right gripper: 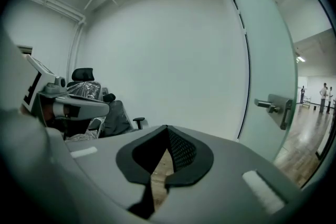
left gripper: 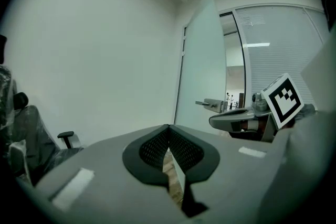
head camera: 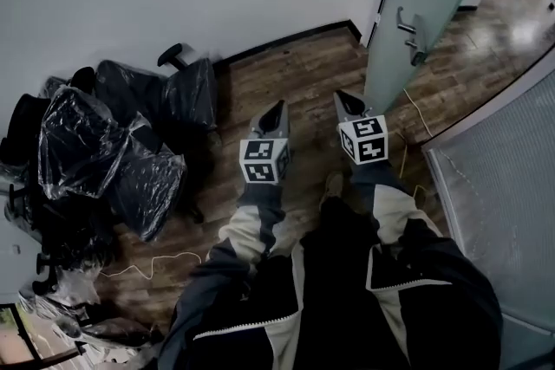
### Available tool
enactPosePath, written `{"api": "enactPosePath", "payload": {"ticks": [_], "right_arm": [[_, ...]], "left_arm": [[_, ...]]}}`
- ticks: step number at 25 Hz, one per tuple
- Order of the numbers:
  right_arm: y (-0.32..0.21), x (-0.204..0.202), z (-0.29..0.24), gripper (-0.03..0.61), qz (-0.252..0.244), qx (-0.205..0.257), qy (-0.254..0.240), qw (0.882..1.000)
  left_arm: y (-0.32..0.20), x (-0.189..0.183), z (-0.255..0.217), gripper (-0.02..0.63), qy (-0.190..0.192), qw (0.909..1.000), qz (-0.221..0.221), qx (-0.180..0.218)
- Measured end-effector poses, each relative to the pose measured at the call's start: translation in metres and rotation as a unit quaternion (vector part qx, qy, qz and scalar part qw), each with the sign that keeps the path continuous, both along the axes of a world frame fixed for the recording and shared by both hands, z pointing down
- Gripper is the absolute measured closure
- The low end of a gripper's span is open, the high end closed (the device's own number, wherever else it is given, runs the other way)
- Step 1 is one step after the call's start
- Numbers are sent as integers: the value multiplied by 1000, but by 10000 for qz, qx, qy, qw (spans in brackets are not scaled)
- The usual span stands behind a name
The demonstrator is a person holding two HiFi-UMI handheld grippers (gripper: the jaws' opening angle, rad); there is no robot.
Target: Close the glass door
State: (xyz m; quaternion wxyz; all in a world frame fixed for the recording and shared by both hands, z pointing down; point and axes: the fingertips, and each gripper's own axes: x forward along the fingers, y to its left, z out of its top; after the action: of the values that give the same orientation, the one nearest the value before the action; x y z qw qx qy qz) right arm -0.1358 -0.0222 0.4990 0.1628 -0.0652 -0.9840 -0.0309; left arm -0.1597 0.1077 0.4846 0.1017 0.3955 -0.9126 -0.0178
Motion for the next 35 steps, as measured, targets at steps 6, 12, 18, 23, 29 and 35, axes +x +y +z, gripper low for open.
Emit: {"api": "enactPosePath", "payload": {"ticks": [6, 12, 18, 23, 29, 35], "right_arm": [[-19, -93, 6, 574, -158, -79, -22, 9998], [-61, -180, -1, 574, -255, -113, -84, 9996], [-112, -235, -1, 574, -14, -246, -94, 9997], [-150, -262, 4, 574, 432, -217, -35, 9988], [-193, -286, 9, 574, 1405, -130, 7, 9900], [-242, -259, -16, 574, 2985, 19, -352, 9538]], "left_arm": [[-18, -88, -5, 615, 14, 9995, -330, 28], [-69, -168, -10, 615, 23, 9995, -325, 16], [-122, -223, -14, 615, 15, 9999, -75, -90], [-161, -265, -7, 615, 85, 9992, 379, -110], [-237, -306, 0, 615, 95, 9848, 1721, -220], [-316, -311, -20, 615, -110, 9440, 3297, -107]]}}
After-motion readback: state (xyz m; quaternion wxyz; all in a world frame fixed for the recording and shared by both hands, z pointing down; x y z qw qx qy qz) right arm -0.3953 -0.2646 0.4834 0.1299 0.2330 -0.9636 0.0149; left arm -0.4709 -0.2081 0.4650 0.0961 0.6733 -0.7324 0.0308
